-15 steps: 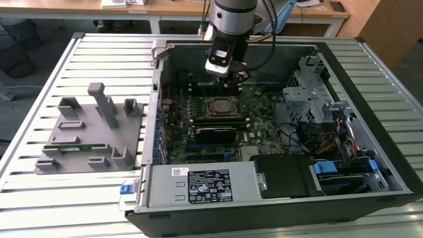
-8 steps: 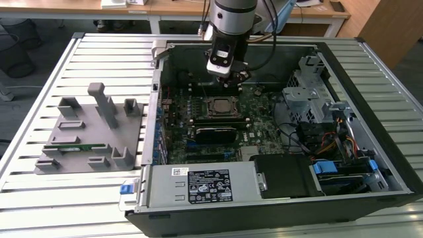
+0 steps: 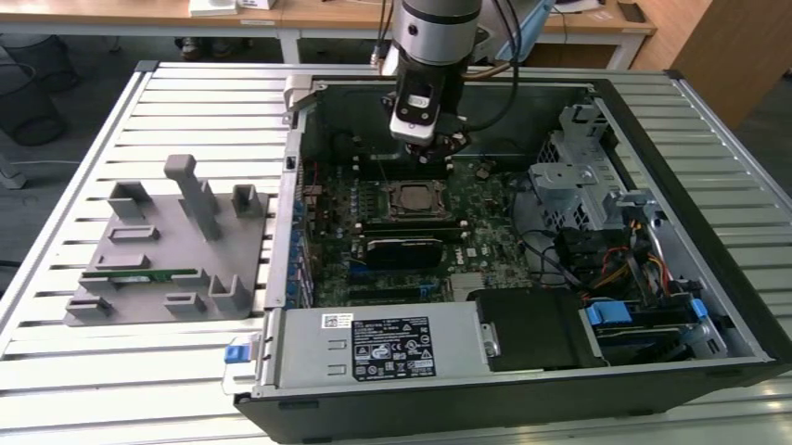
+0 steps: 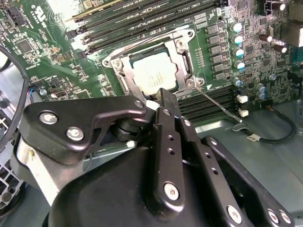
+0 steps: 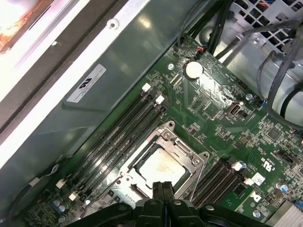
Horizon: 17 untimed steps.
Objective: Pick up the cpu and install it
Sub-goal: 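Install the first cpu locking lever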
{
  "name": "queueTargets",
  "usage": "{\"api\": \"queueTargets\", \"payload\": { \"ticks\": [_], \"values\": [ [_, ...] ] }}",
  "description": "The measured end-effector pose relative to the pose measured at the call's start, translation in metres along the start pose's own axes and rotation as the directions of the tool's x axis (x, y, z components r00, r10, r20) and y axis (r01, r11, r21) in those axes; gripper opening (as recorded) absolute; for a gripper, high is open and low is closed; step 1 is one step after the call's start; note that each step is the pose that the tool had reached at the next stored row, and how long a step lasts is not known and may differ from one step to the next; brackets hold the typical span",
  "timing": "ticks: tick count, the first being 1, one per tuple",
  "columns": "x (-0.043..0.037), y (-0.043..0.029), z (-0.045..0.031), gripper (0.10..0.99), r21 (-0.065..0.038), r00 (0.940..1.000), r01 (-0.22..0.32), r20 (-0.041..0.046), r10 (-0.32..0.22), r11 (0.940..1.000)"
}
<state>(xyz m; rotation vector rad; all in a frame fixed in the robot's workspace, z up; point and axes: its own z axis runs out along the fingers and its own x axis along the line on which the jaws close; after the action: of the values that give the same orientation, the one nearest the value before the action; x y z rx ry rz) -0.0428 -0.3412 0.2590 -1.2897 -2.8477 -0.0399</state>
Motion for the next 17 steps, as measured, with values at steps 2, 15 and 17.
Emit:
{"api": "queueTargets", "payload": {
  "ticks": [2, 15, 17],
  "values": [
    [0.0000, 0.0000, 0.0000, 0.106, 0.000, 1.0000, 0.007, -0.0001, -0.007, 1.0000],
    [0.0000, 0.0000, 0.0000, 0.106, 0.004, 0.9807, 0.196, -0.0038, -0.196, 0.9807],
    [0.0000, 0.0000, 0.0000, 0.106, 0.005, 0.9760, 0.218, -0.0043, -0.218, 0.9760]
  ]
}}
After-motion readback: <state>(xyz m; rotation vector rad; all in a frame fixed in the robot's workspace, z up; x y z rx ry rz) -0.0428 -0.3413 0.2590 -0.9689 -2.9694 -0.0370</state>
